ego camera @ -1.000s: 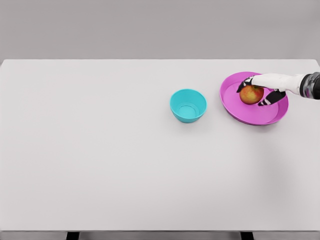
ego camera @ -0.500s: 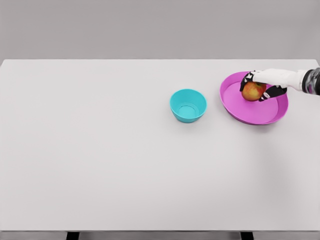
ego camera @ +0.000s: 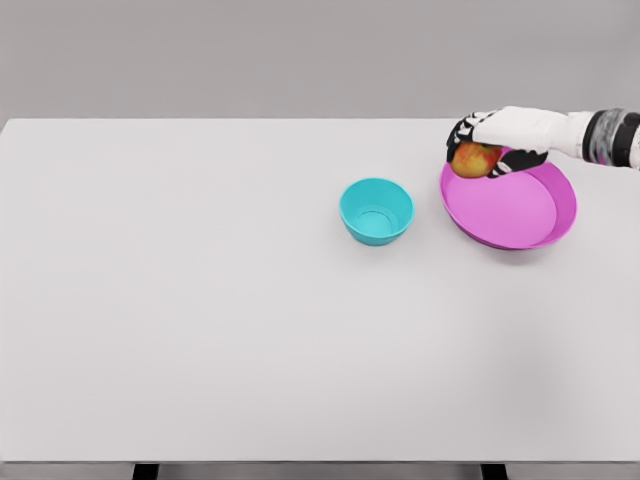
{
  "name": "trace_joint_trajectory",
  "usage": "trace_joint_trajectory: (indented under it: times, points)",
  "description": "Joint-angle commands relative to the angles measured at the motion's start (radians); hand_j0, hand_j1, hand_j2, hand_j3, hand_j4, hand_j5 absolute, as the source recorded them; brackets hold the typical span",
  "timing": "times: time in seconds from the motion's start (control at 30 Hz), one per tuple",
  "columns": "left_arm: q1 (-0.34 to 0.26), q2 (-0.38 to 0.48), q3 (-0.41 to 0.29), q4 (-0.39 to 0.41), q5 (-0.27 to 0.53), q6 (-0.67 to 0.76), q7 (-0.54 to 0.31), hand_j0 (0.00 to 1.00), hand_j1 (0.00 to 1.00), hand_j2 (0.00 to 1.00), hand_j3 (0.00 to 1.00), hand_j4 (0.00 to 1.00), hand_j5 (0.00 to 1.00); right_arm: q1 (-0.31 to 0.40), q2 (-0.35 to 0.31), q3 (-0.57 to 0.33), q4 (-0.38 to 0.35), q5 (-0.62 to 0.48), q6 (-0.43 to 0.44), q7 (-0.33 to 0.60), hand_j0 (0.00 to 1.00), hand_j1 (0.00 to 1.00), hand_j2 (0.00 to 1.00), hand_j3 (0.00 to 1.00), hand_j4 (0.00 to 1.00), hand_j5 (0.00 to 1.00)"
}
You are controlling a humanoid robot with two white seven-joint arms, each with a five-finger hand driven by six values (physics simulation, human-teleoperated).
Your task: Put the apple from the pink plate into the blue bowl with your right arm
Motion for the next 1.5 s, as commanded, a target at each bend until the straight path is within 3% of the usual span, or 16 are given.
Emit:
trace_joint_trajectory:
  times: [0.0,0.27,0.43,1.17,1.2,1.23,1.27,1.47]
  points:
    - [0.0,0.0,0.0,0.0,0.0,0.0,0.0,1.0,1.0,1.0,1.0,1.0,1.0,0.0,-0.002,-0.001,-0.059,-0.01,0.004,0.002,0.46,0.46,0.46,0.46,0.46,0.46]
    - [0.0,0.0,0.0,0.0,0.0,0.0,0.0,1.0,1.0,1.0,1.0,1.0,1.0,0.014,0.024,0.01,-0.223,-0.012,0.009,0.004,0.46,0.46,0.46,0.46,0.46,0.46]
    - [0.002,0.0,0.0,0.0,0.0,0.0,0.0,1.0,1.0,1.0,1.0,1.0,1.0,0.018,0.069,0.04,-0.223,-0.01,0.009,0.004,0.46,0.46,0.46,0.46,0.46,0.46]
    - [0.0,0.0,0.0,0.0,0.0,0.0,0.0,1.0,1.0,1.0,1.0,1.0,1.0,0.031,0.075,0.117,-0.251,-0.009,0.01,0.002,0.48,0.48,0.48,0.48,0.48,0.48]
    - [0.0,0.0,0.0,0.0,0.0,0.0,0.0,1.0,1.0,1.0,1.0,1.0,1.0,0.031,0.075,0.117,-0.251,-0.009,0.012,0.002,0.55,0.55,0.55,0.55,0.55,0.55]
    - [0.002,0.0,0.0,0.0,0.0,0.0,0.0,1.0,1.0,1.0,1.0,1.0,1.0,0.031,0.075,0.117,-0.249,-0.009,0.021,0.002,0.82,0.82,0.82,0.82,0.82,0.82]
    - [0.0,0.0,0.0,0.0,0.0,0.0,0.0,1.0,1.0,1.0,1.0,1.0,1.0,0.029,0.075,0.117,-0.249,-0.009,0.019,0.002,1.0,1.0,1.0,1.0,1.0,1.0]
    - [0.0,0.0,0.0,0.0,0.0,0.0,0.0,1.0,1.0,1.0,1.0,1.0,1.0,0.029,0.075,0.117,-0.249,-0.009,0.018,0.002,1.0,1.0,1.0,1.0,1.0,1.0]
